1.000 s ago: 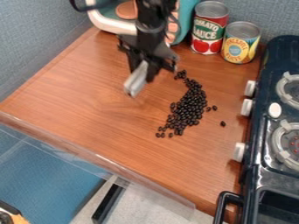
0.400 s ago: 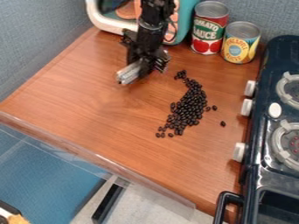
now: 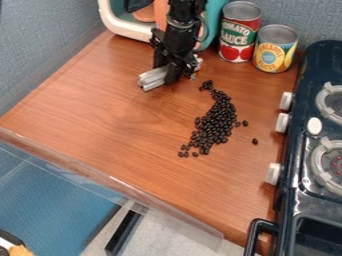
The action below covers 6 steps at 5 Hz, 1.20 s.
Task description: Sweep into pile
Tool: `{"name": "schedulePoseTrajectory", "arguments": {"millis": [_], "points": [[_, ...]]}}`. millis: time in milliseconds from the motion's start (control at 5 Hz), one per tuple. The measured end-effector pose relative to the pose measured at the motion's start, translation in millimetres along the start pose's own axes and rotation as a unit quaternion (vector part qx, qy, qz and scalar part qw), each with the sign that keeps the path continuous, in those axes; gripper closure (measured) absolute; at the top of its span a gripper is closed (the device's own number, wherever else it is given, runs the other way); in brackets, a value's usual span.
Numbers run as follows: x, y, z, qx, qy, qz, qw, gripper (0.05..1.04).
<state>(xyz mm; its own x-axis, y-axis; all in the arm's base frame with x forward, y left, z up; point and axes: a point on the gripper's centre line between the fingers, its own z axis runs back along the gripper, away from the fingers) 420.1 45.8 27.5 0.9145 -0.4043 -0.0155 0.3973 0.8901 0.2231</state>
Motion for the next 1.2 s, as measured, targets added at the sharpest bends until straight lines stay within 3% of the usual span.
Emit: {"name": "schedulePoseTrajectory", "arguments": {"millis": [200,600,1200], "points": [[4,-17,-5,-0.008,-0.009,-0.019,0.9997,0.697],[-6,-49,-5,0.002,-0.015,-0.05,0.9986,0.697],[-20,-73,0,-0.012,-0.025,-0.062,0.9977,0.697]]}}
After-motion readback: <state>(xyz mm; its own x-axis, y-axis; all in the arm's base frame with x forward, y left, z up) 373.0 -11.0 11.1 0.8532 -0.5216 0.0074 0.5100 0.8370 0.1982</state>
